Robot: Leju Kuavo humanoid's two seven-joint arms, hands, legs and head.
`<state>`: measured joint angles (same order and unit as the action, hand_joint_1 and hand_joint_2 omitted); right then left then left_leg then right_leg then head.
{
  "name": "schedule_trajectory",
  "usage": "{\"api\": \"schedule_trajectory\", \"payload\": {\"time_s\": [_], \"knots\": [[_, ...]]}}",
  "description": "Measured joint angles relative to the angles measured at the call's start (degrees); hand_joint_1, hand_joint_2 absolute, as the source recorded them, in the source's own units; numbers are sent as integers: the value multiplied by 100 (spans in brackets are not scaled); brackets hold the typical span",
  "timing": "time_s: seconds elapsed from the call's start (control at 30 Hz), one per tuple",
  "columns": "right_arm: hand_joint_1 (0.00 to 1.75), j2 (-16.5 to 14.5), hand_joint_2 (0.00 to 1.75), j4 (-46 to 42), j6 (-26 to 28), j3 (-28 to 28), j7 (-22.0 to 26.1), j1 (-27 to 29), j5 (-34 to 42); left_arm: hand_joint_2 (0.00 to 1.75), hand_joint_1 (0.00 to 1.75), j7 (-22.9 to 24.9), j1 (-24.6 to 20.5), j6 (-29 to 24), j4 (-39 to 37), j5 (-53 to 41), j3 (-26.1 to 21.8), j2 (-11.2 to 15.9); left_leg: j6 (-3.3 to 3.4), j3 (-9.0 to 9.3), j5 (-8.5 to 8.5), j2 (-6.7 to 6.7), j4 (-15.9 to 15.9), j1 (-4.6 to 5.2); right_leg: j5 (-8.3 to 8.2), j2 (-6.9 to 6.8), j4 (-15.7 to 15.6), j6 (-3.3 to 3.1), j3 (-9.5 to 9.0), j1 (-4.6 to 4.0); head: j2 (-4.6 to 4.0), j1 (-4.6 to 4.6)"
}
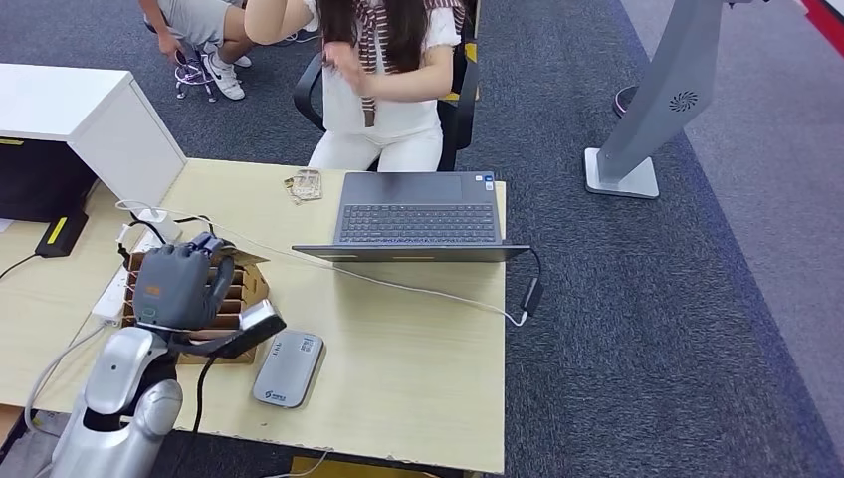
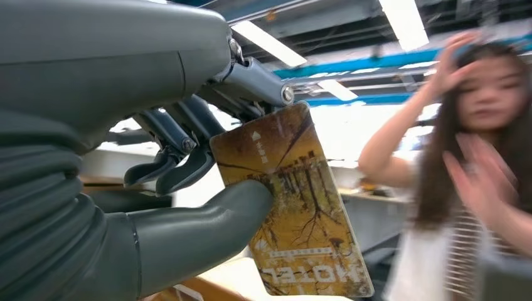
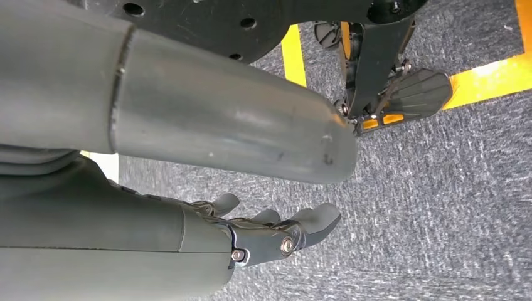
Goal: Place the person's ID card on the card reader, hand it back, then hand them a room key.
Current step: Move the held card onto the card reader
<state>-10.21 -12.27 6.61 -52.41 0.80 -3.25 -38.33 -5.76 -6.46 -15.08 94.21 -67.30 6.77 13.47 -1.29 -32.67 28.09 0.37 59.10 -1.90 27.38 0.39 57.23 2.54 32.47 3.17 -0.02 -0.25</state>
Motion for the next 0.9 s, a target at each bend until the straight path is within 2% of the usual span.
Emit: {"api": "schedule_trajectory", "payload": {"time_s": [0.13,0.3,0.7,0.9], "knots": [[0,-2,0,1,38,-89,15,1,65,175,175,-79,673,-162,453,-70,125,26,2,-2,2,-1,0,0,2,-2,-1,1,2,0,0,0],[0,-2,0,1,63,-164,31,1,72,175,175,-95,1054,-174,717,-94,206,88,2,-3,1,-2,0,0,1,-5,-1,0,2,0,0,1],[0,-2,0,1,-3,-233,64,-3,50,175,175,164,1046,557,622,-292,329,240,-1,-1,-3,-3,0,0,-2,-5,-1,-1,-1,0,0,0],[0,-3,0,1,4,-285,19,-8,28,175,175,571,918,834,374,-739,570,359,-1,-2,-2,-4,0,0,-2,-5,-1,-1,1,0,0,1]]}}
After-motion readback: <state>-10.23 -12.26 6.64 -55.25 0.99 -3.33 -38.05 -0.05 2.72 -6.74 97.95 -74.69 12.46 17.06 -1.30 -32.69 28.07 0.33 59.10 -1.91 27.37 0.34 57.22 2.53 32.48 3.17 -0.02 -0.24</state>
